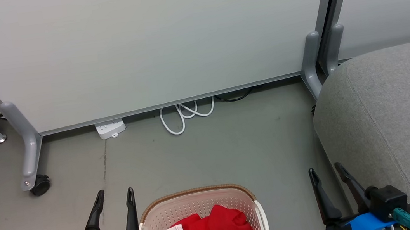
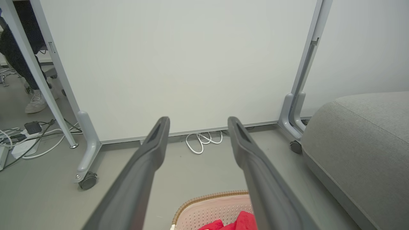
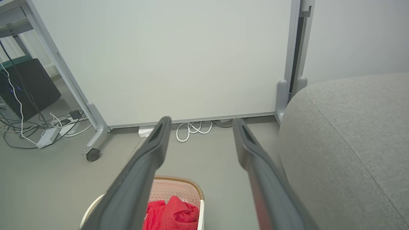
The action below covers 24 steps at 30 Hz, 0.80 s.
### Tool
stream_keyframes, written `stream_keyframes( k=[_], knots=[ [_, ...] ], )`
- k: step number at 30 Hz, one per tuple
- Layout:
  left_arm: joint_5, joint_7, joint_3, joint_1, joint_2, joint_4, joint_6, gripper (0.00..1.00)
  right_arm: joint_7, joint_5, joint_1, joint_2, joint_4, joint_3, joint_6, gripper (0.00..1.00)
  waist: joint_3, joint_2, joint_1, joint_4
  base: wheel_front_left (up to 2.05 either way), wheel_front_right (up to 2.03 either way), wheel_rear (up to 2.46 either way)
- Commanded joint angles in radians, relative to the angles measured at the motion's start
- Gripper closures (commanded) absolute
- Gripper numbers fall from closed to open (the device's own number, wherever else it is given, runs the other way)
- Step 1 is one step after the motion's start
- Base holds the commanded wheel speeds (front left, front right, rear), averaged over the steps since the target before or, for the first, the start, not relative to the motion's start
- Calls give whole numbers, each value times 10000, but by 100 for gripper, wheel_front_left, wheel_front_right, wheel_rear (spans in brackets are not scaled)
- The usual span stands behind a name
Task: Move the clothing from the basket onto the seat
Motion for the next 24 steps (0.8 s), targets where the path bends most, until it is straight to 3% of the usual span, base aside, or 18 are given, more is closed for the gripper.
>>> stream_keyframes(
  k=[1, 12, 24],
  knots=[
    [4, -49, 36, -40, 57, 24, 33, 0, -59, 25, -34, -33, 27, 19, -3, 0, -7, -1, 0, -3, 0, 0, 0],
    [407, -49, -114, -731, 105, 410, -328, 0, -59, -3, -257, -33, -47, -3, -3, 0, 363, -1, 0, -72, 0, 0, 0],
    [1060, -41, -1032, -3123, 780, 2504, -905, 0, -55, -53, -1125, -30, -235, 98, -3, 0, 1936, -1, 0, -668, 0, 0, 0]
  ],
)
